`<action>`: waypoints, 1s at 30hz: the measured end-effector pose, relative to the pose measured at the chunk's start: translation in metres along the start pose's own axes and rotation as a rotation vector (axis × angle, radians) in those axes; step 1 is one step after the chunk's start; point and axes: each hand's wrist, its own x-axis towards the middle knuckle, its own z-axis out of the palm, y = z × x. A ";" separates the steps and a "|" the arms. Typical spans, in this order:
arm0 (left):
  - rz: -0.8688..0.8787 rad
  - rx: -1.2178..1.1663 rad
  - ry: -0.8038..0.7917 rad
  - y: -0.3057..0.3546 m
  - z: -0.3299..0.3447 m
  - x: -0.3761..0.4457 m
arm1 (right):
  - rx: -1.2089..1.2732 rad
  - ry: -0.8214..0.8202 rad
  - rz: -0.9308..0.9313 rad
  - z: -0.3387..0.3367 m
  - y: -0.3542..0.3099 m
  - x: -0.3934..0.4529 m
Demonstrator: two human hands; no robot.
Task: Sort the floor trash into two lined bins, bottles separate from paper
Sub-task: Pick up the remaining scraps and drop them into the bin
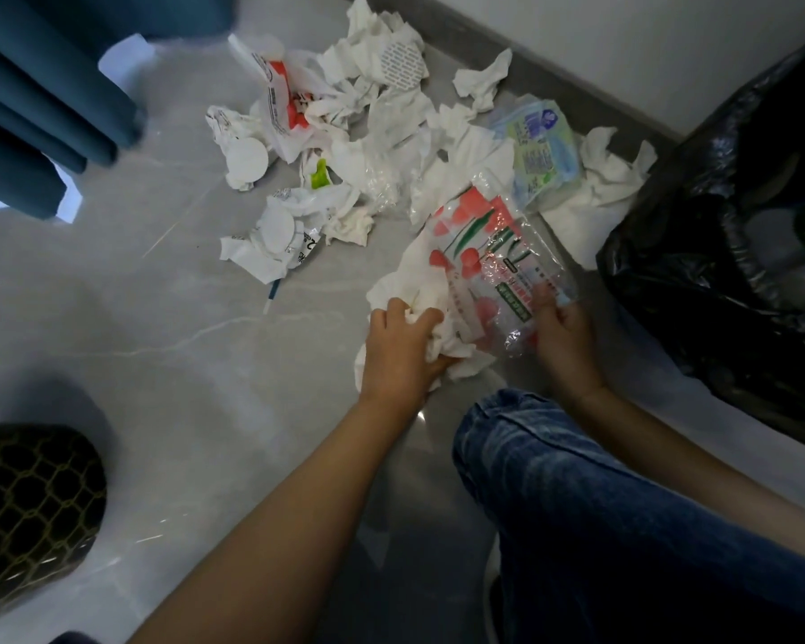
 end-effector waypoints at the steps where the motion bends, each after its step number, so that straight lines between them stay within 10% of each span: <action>1: 0.000 -0.029 0.004 -0.001 0.001 0.001 | -0.040 -0.001 -0.008 -0.001 0.000 -0.001; 22: -0.441 -1.141 0.193 -0.053 -0.180 -0.006 | -0.295 -0.257 -0.611 0.049 -0.168 -0.058; 30: -0.304 -0.822 0.204 -0.100 -0.319 -0.037 | -0.542 -0.680 -0.710 0.078 -0.297 -0.112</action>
